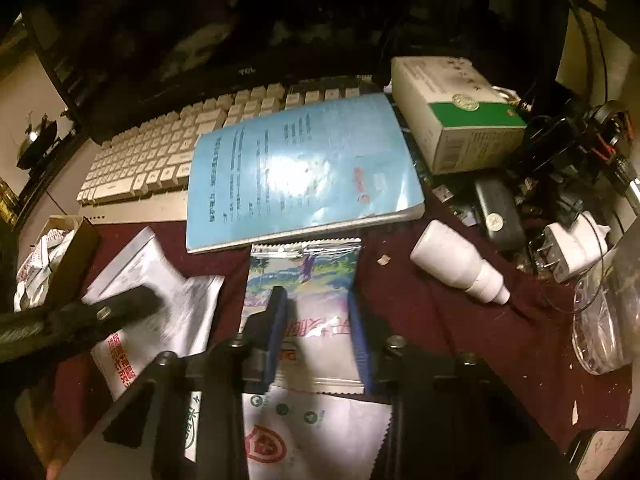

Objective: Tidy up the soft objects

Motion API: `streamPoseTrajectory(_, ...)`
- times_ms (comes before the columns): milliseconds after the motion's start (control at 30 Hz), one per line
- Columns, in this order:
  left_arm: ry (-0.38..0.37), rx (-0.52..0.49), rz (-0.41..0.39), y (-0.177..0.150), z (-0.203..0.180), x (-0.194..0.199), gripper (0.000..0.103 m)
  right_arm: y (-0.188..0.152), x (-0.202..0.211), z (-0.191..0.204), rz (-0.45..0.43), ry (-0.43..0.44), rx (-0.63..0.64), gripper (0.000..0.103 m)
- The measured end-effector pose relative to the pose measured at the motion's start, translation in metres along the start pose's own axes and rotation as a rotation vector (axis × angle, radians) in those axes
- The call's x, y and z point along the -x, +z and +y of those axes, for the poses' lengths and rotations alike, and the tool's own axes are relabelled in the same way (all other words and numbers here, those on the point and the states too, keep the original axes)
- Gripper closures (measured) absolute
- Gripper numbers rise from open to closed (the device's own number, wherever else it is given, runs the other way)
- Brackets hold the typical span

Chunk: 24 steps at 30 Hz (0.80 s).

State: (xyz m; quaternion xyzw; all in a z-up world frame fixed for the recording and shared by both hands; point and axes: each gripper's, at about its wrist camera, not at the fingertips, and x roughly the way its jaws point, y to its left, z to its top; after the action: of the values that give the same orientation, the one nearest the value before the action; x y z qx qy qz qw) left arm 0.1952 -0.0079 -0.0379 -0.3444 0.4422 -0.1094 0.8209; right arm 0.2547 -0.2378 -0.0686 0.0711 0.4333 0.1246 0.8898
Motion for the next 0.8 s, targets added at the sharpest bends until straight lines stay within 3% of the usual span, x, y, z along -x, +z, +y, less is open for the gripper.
streamPoseTrajectory(133,-0.056,0.026,-0.032,-0.014,0.01,0.035,0.098,0.005,0.003,0.006,-0.024,0.027,0.002,0.095)
streamPoseTrajectory(267,-0.085,0.035,-0.07,-0.024,0.015,0.067,0.098,0.008,0.01,0.001,-0.048,0.125,-0.037,0.1)
streamPoseTrajectory(533,-0.144,0.043,-0.146,-0.046,0.023,0.127,0.098,0.003,0.049,0.001,-0.115,0.245,-0.109,0.1)
streamPoseTrajectory(800,-0.122,0.068,-0.276,-0.045,0.041,0.189,0.098,0.012,0.077,0.05,-0.136,0.389,-0.057,0.1)
